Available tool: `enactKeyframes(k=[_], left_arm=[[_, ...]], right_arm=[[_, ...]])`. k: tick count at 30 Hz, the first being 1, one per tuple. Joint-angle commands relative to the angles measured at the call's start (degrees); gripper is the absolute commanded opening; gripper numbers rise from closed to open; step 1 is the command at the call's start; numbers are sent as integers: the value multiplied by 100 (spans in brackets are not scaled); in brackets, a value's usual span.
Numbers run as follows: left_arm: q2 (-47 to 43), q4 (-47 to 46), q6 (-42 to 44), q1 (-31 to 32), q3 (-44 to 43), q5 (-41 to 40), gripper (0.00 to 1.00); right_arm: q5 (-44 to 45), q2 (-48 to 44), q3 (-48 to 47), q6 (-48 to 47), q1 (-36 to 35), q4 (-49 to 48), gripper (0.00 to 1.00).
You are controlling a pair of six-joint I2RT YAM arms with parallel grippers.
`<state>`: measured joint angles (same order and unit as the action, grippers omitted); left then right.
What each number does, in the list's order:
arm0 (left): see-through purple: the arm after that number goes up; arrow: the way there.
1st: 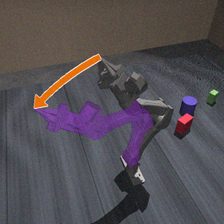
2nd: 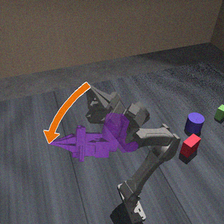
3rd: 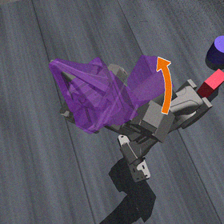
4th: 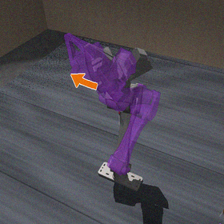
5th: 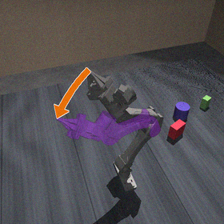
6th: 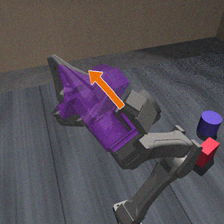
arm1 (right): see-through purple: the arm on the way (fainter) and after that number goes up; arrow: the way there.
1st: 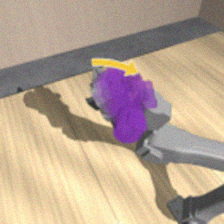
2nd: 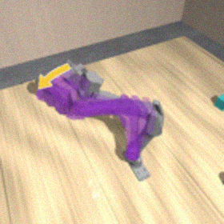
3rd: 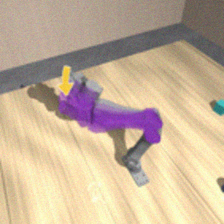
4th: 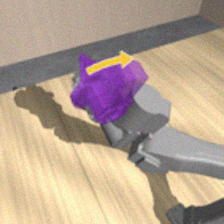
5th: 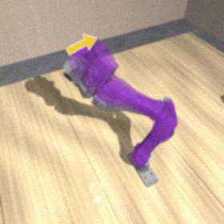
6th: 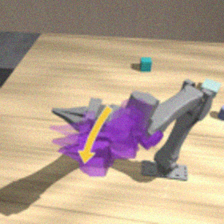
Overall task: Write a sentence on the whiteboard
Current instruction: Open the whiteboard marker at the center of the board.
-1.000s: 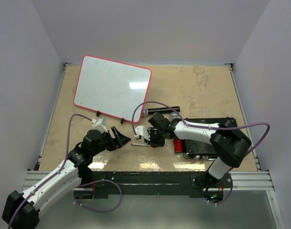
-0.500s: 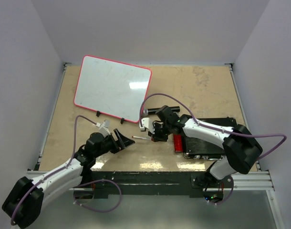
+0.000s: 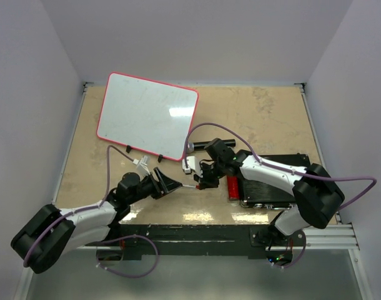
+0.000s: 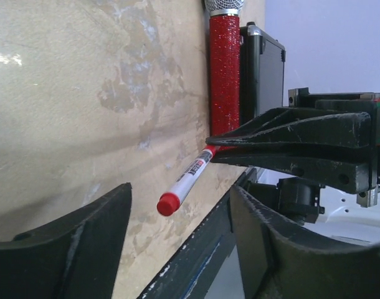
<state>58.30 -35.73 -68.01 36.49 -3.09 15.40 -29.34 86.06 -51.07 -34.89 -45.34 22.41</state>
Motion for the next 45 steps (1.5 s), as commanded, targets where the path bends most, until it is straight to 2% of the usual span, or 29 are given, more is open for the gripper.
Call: enactKeyframes(k=[1,5,11,14,22,27,28,29,30,31,33,39,45], left_arm=[[356,-1154,-169,104,-7,165,64],[620,-1472,-213,183,-77,253,58],[876,-1745,-230,253,-139,358,41],[963,-1754,-204,262,-183,429,35],[1051,-1798,-64,280,-227,543,0],[859,-1675,410,271,-323,649,0],[806,-1396,742,280,-367,649,0],[727,-1193,928,271,-472,640,0],[561,-991,1139,280,-534,622,0],[464,-571,1523,280,-595,596,0],[175,-322,1938,280,-684,578,0],[-310,188,2458,280,-851,710,0],[-179,-118,2485,332,-842,982,0]], right_arm=[[-423,-151,-70,-167,17,70,0],[-511,-125,-79,-176,17,88,0],[-502,-125,-87,-184,17,96,0],[-493,-125,-87,-167,17,79,0],[-529,-142,-87,-193,25,114,0],[-669,-204,-96,-289,139,193,2],[-730,-221,-114,-316,192,228,9],[-835,-239,-114,-351,227,289,29],[-888,-291,-114,-412,271,325,39],[-932,-327,-105,-448,306,342,47],[-1029,-362,-96,-544,342,421,58],[-1380,-301,-175,-782,351,676,61],[-1636,-230,-254,-852,342,844,57]])
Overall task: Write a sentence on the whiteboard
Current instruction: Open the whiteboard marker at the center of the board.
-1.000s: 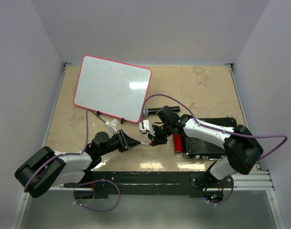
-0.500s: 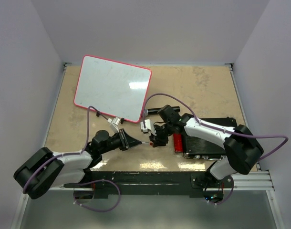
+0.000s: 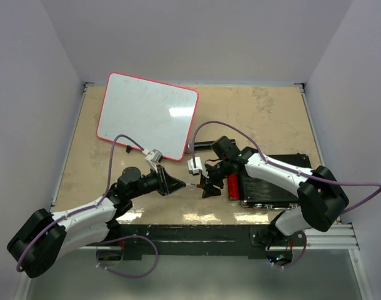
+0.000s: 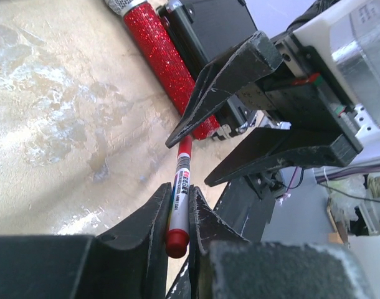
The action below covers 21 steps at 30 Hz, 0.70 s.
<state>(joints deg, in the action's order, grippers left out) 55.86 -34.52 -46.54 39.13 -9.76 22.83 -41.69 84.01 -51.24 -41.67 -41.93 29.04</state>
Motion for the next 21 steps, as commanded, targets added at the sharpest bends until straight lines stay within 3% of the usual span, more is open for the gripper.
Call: enactKeyframes(k=[1,4,10,19,20,21], left_arm=[[83,-257,348,68,-184,231,0],[118,-353,313,86,-167,231,0],[171,-660,190,103,-88,248,0],[242,-1171,-30,121,62,345,0],[268,-1179,-39,129,53,354,1],[277,-1180,-48,129,53,354,11]], right_arm=[[-401,-33,-237,-166,10,155,56],[-384,-25,-228,-87,1,111,52],[-436,186,-316,-34,1,146,24],[-515,230,-360,-131,1,234,0],[-515,213,-360,-157,10,243,0],[-533,195,-369,-201,1,260,0]])
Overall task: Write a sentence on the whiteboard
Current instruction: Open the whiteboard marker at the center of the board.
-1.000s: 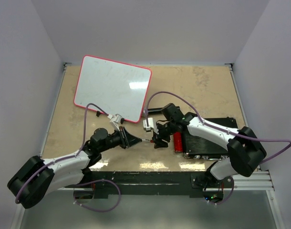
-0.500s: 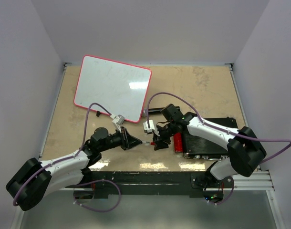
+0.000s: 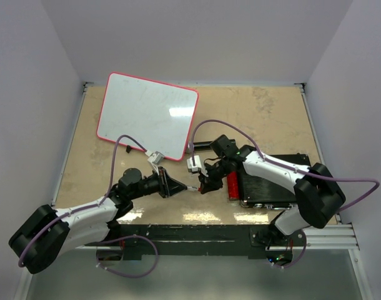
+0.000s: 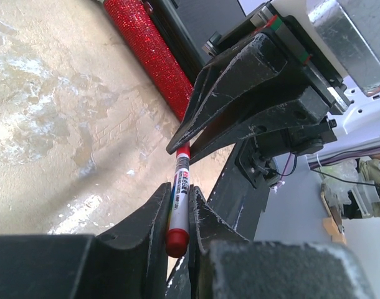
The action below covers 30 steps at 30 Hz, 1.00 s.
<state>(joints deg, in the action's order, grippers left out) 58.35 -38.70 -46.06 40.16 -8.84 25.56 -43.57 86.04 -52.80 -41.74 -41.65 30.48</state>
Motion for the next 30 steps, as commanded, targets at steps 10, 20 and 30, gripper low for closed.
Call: enactKeyframes(k=[10,20,30], left_arm=[[265,-779,-219,27,-109,274,49],[608,-1069,-271,123,-197,344,47],[898,-1483,-368,396,-241,116,36]], right_arm=[[-362,-79,-196,-379,-28,213,0],[-345,-61,-196,-327,-28,169,0],[-310,-43,-196,-212,-28,90,0]])
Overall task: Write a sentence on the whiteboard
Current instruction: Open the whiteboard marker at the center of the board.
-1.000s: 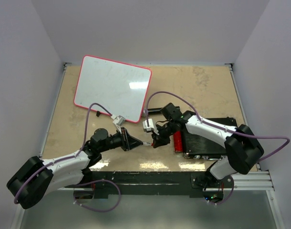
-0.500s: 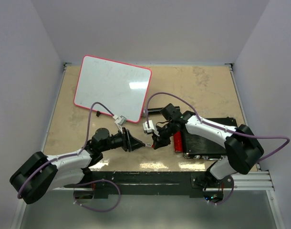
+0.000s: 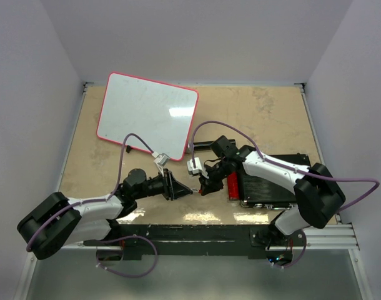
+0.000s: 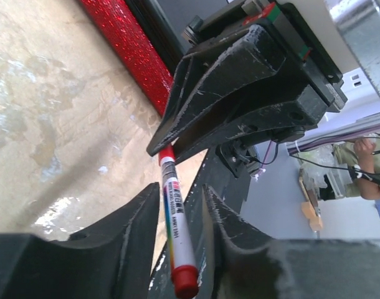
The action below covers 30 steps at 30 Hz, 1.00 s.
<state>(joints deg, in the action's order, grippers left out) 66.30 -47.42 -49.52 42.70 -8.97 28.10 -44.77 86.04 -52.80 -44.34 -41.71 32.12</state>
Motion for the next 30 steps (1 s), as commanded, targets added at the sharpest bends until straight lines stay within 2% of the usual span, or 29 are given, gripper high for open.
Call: enactKeyframes(k=[1,3,5,11,16,22,23,28,29,30], left_arm=[[154,-663,-32,203,-228,-164,34],[199,-725,-40,248,-210,-251,25],[199,-760,-67,283,-175,-340,24],[85,-751,-93,406,-96,-761,34],[32,-804,-111,459,-43,-999,34],[-56,-743,-111,476,27,-1148,23],[-73,-725,-102,476,45,-1166,16],[-328,-436,12,520,62,-1456,8],[-381,-426,30,529,80,-1561,0],[-468,-426,30,529,97,-1614,0]], right_arm=[[-181,-52,-196,48,-21,-83,0],[-181,-43,-196,48,-12,-83,0],[-190,-43,-196,48,-21,-83,0],[-190,-26,-196,66,-21,-92,0],[-198,0,-205,92,-12,-101,0],[-198,36,-214,118,-21,-109,0],[-207,44,-214,118,-12,-109,0],[-277,62,-222,109,-21,-66,0],[-295,71,-231,101,-21,-65,0],[-312,88,-231,66,-21,-31,0]])
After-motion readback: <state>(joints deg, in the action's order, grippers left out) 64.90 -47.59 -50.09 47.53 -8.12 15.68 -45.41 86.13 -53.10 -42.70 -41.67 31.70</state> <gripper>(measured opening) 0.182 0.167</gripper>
